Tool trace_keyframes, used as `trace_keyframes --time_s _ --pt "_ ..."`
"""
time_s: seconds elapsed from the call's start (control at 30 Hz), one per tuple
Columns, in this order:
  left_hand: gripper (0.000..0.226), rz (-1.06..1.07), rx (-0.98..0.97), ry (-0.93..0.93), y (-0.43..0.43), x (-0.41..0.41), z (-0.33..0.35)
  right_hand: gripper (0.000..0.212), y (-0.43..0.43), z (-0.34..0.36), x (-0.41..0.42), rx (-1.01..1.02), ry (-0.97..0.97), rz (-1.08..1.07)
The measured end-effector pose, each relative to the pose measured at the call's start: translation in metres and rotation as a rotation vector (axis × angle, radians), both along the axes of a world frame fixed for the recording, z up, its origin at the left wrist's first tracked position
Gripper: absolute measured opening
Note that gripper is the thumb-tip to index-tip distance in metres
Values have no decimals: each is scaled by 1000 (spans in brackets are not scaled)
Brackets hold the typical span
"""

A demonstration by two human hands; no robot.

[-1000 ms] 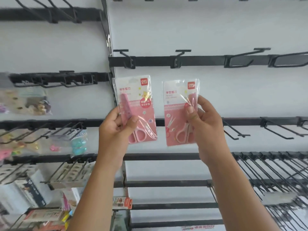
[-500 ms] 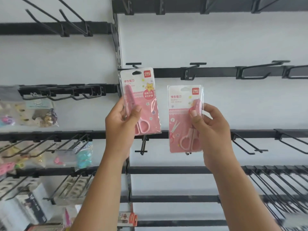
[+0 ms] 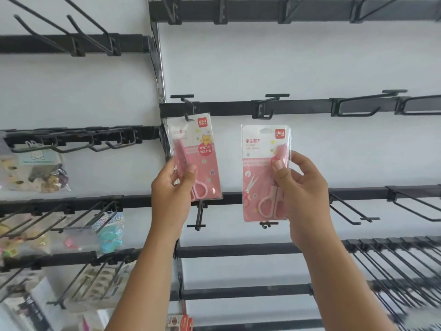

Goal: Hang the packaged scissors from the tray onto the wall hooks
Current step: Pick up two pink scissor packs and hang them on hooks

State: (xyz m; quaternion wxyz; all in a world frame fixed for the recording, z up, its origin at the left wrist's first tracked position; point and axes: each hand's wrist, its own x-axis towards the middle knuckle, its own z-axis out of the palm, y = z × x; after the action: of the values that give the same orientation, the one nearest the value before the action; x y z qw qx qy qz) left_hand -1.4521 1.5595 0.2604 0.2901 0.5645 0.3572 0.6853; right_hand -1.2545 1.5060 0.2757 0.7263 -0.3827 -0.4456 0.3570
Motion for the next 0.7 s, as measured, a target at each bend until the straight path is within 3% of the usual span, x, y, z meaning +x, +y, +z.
trace_keyframes --time_s 0.3,0.53,0.7 --pt "22 163 -50 81 12 1 -1 15 2 22 11 12 -11 -44" --pt "48 453 47 240 -6 3 0 20 8 32 10 86 -45 -62" --pt "45 587 156 410 -14 5 -2 22 10 32 14 113 -83 -104"
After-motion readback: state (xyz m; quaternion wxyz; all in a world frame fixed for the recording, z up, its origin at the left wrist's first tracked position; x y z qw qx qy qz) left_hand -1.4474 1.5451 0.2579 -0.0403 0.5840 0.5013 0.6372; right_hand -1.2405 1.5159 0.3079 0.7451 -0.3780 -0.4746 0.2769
